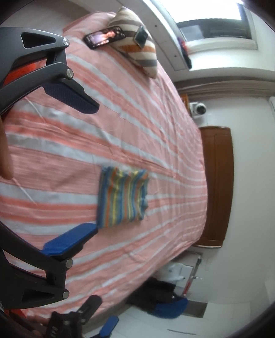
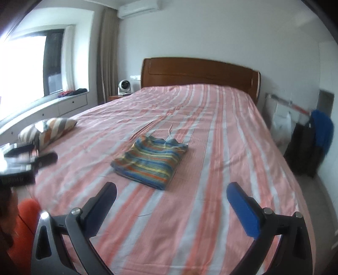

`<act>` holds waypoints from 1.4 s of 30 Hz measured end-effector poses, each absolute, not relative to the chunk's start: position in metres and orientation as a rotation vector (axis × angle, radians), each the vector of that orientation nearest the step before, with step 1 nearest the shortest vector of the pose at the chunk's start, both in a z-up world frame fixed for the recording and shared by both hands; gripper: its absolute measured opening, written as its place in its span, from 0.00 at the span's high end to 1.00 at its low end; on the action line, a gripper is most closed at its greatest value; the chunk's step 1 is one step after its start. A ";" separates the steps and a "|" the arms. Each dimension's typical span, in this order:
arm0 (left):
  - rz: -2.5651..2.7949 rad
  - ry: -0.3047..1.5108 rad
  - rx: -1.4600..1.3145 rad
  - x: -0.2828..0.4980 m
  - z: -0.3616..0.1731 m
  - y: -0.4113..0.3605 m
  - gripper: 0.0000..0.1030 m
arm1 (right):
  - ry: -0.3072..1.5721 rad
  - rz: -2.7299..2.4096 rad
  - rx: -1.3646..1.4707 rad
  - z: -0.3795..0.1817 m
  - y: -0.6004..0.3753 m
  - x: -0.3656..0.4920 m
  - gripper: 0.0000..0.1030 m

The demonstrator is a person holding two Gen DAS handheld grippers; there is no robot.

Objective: Fold small clothes

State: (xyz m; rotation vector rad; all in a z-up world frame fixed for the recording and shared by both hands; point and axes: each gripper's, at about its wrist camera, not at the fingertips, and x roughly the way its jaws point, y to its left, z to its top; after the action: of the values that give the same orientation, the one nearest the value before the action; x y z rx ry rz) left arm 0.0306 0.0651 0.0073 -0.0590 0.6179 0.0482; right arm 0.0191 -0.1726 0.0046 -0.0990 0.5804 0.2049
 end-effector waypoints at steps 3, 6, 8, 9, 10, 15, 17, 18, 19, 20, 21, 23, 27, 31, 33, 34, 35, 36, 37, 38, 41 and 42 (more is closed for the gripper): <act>0.040 0.626 -0.048 0.025 0.009 0.062 0.00 | 0.643 0.203 -0.034 0.012 -0.169 0.026 0.00; 0.050 0.671 0.012 0.028 0.000 0.055 0.00 | 0.689 0.187 -0.048 -0.001 -0.166 0.026 0.00; 0.060 0.713 0.031 0.030 -0.005 0.052 0.00 | 0.729 0.198 -0.051 -0.015 -0.167 0.026 0.00; 0.053 0.724 0.026 0.029 -0.006 0.053 0.00 | 0.741 0.206 -0.045 -0.019 -0.168 0.026 0.00; 0.041 0.736 0.015 0.029 -0.007 0.053 0.00 | 0.749 0.211 -0.036 -0.021 -0.169 0.025 0.00; 0.038 0.757 0.040 0.029 -0.007 0.047 0.00 | 0.725 0.214 -0.033 -0.004 -0.167 0.020 0.00; 0.057 0.744 0.059 0.026 -0.005 0.044 0.00 | 0.714 0.212 -0.072 0.002 -0.160 0.018 0.00; 0.069 0.738 0.066 0.025 -0.004 0.043 0.00 | 0.713 0.209 -0.086 0.002 -0.158 0.017 0.00; 0.072 0.736 0.067 0.024 -0.004 0.044 0.00 | 0.716 0.205 -0.096 0.002 -0.156 0.017 0.00; 0.073 0.737 0.067 0.024 -0.005 0.044 0.00 | 0.721 0.203 -0.100 0.001 -0.155 0.016 0.00; 0.074 0.741 0.064 0.024 -0.005 0.044 0.00 | 0.726 0.200 -0.101 0.000 -0.154 0.016 0.00; 0.077 0.745 0.062 0.024 -0.006 0.044 0.00 | 0.736 0.198 -0.099 -0.003 -0.155 0.014 0.00; 0.079 0.755 0.057 0.024 -0.007 0.045 0.00 | 0.774 0.197 -0.089 -0.005 -0.154 0.009 0.00; 0.067 0.749 0.051 0.022 -0.004 0.045 0.00 | 0.779 0.189 -0.111 -0.001 -0.146 0.001 0.00; 0.064 0.745 0.050 0.022 -0.002 0.045 0.00 | 0.757 0.166 -0.116 0.004 -0.144 0.000 0.00; 0.064 0.744 0.049 0.022 -0.002 0.045 0.00 | 0.740 0.152 -0.124 0.008 -0.143 0.000 0.00; 0.063 0.746 0.050 0.022 -0.002 0.045 0.00 | 0.728 0.143 -0.127 0.010 -0.142 -0.001 0.00; 0.062 0.750 0.051 0.023 -0.003 0.045 0.00 | 0.719 0.138 -0.128 0.012 -0.142 -0.002 0.00; 0.059 0.756 0.052 0.024 -0.004 0.044 0.00 | 0.716 0.138 -0.129 0.012 -0.142 -0.002 0.00; 0.056 0.764 0.053 0.024 -0.004 0.044 0.00 | 0.718 0.137 -0.133 0.011 -0.142 -0.003 0.00; 0.037 0.767 0.038 0.024 -0.005 0.043 0.00 | 0.735 0.132 -0.140 0.005 -0.144 -0.003 0.00; 0.030 0.766 0.032 0.023 -0.006 0.044 0.00 | 0.741 0.131 -0.138 0.003 -0.145 -0.003 0.00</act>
State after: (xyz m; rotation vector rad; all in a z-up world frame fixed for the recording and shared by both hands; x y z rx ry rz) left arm 0.0232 0.0437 -0.0055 0.0319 0.7663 0.0305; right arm -0.0025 -0.1447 0.0029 -0.1383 0.7414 0.1312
